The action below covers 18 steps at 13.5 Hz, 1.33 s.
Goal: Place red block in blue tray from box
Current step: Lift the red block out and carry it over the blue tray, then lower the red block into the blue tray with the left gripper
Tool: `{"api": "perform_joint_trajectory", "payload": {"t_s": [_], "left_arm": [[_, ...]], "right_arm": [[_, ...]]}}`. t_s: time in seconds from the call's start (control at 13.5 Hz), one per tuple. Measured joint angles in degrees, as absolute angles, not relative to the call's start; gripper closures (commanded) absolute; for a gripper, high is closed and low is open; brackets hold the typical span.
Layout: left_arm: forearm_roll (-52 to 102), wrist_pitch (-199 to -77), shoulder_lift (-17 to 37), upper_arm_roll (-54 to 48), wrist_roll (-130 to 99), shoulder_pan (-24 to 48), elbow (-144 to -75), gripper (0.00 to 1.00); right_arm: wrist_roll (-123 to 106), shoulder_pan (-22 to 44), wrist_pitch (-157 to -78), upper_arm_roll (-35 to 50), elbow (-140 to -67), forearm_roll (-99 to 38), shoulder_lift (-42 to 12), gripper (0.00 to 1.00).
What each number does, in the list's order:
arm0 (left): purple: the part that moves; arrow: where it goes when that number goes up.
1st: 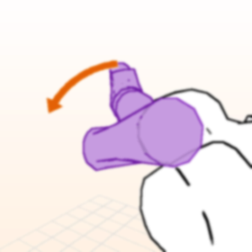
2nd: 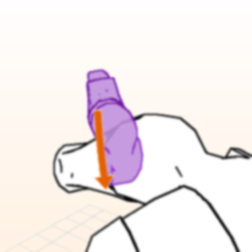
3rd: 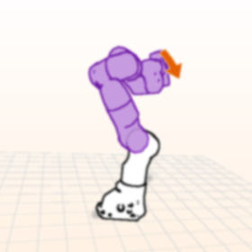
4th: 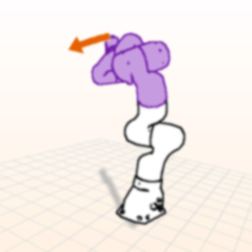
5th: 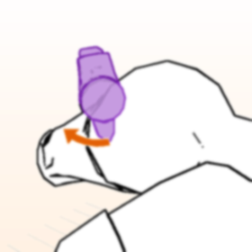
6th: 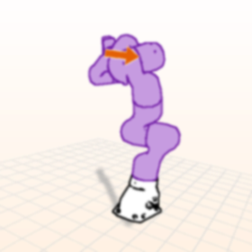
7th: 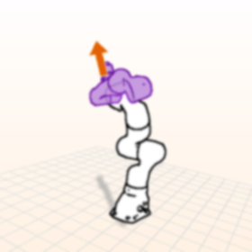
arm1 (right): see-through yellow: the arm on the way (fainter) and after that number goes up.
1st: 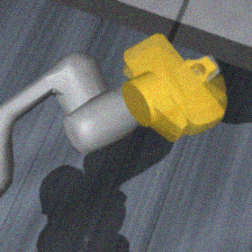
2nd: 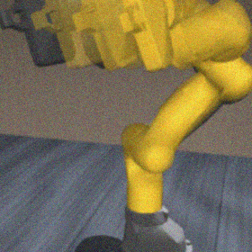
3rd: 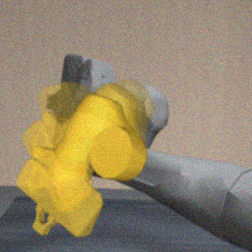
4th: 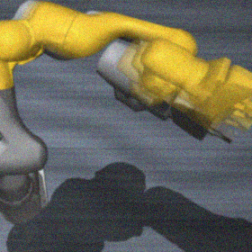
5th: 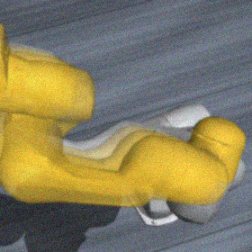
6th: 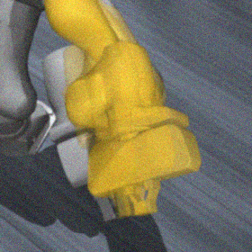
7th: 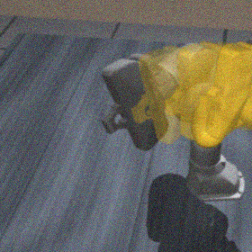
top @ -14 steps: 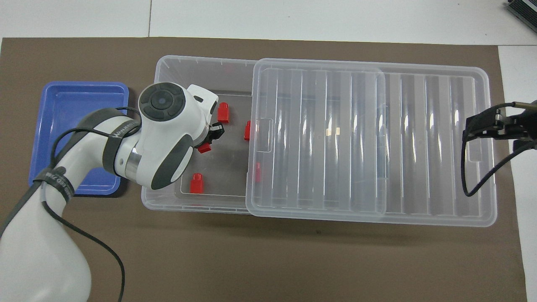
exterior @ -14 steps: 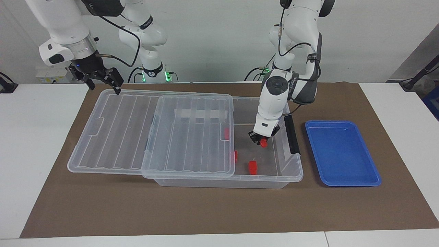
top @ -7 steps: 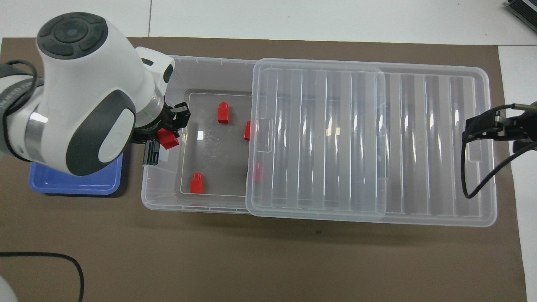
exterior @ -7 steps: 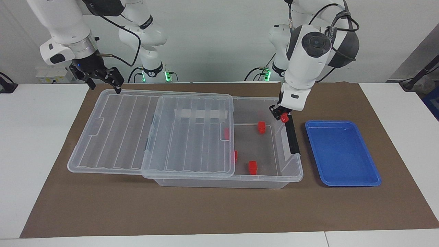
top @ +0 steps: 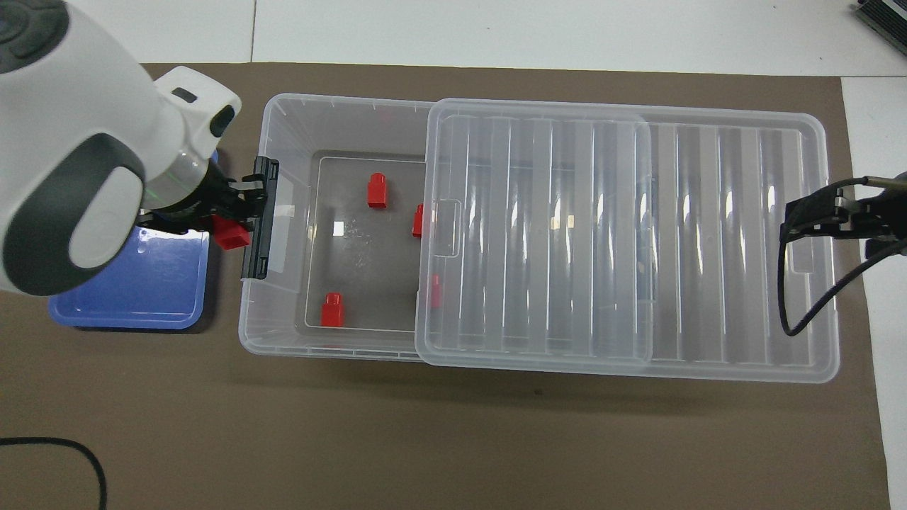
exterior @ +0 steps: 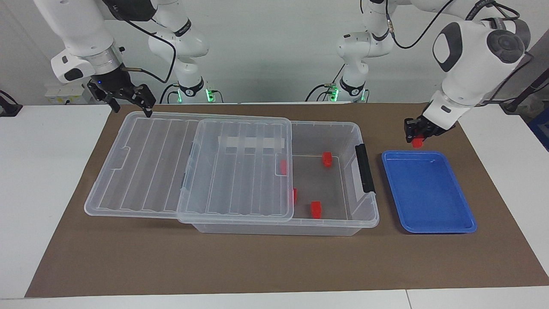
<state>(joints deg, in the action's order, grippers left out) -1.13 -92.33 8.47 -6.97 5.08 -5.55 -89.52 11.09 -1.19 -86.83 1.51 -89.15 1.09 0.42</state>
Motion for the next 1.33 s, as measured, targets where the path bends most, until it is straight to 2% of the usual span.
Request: {"api": "perform_joint_trajectory", "payload": {"t_s": [0.07, 0.15, 0.37, 0.67, 1.03, 1.33], "left_arm": [[-1.1, -96.7, 7.7, -6.9, 7.4, -7.6, -92.8, 1.0], [-1.1, -101.4, 6.8, -7.0, 9.0, -9.3, -96.5, 1.0], [-1.1, -113.1, 5.5, -7.0, 17.1, -12.7, -106.4, 1.0], [-1.1, -125.1, 6.3, -6.9, 21.9, -15.5, -113.7, 1.0], [-1.1, -135.0, 13.4, -7.8, 21.8, -15.3, -115.4, 1.0], [-1.1, -139.0, 14.7, -7.6, 21.7, -15.4, -118.2, 1.0]], "right_arm": [[10.0, -1.3, -88.4, 1.4, -90.6, 1.1, 0.8, 0.95], [9.2, -1.8, -90.6, 1.4, -92.9, 1.1, 1.6, 1.0], [8.7, -5.1, -98.5, 1.1, -101.2, 1.1, 4.3, 1.0], [7.8, -11.2, -107.8, 0.9, -108.8, 1.1, 5.0, 1.0], [5.5, -14.8, -116.0, 0.9, -112.7, 1.1, 3.4, 1.0], [4.2, -16.1, -119.3, 0.9, -113.3, 1.1, 0.6, 1.0]]}}
